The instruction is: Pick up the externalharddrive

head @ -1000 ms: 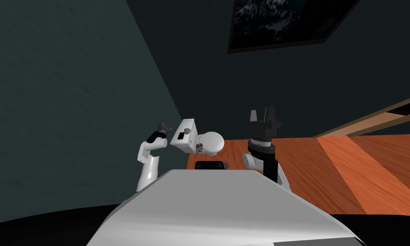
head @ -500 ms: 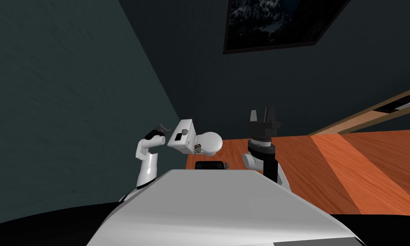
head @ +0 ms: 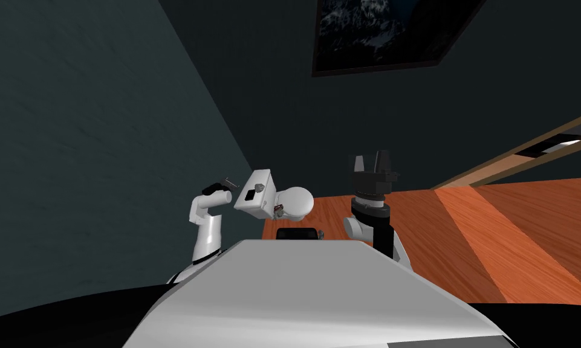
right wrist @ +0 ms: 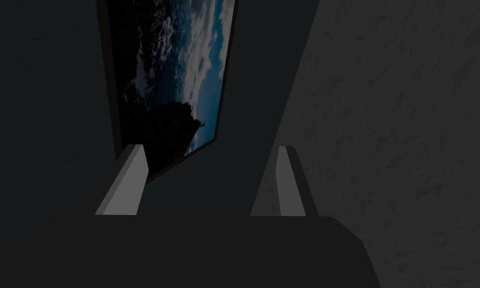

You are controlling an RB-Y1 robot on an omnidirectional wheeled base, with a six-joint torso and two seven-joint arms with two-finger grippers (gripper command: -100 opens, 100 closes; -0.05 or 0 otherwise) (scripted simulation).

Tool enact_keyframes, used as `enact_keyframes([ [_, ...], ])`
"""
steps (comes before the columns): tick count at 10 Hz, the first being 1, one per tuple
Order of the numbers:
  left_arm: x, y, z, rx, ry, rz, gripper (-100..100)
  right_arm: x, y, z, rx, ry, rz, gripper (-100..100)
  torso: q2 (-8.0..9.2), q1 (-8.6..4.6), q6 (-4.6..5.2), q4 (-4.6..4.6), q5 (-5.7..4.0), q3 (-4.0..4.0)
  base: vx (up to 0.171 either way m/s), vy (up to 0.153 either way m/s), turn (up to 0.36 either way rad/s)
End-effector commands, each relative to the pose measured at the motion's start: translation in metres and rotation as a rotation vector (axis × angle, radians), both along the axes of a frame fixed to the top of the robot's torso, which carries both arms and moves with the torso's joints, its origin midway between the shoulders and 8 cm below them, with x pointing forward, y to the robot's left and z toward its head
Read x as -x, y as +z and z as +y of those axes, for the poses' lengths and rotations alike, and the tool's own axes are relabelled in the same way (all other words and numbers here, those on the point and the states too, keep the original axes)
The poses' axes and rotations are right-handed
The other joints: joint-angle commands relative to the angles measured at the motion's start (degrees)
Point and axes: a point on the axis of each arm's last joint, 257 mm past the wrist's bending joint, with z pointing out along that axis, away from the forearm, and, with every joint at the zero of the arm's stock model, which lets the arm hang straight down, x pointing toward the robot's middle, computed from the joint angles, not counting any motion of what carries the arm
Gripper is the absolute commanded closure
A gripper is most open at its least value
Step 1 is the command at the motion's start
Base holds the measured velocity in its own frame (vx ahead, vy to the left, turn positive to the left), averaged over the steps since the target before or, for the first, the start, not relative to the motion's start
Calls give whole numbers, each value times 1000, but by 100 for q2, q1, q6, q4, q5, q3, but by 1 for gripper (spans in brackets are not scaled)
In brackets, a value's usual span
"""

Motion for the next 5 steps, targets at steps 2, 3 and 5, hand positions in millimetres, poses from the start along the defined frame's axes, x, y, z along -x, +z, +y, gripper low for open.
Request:
enact_keyframes([
  [2, 5, -11, 7, 39, 28, 44, -100, 0, 0, 0, 0, 0, 0, 0, -1, -1, -2, -1, 0, -1, 12, -28, -24],
  [3, 7, -15, 19, 83, 66, 58, -100, 0, 0, 0, 0, 0, 0, 0, 1, 4, -3, 0, 1, 1, 14, -31, -85],
  [5, 12, -23, 18, 97, 74, 90, -100, 0, 0, 0, 0, 0, 0, 0, 0, 2, -2, 0, 0, 0, 9, -16, -26],
])
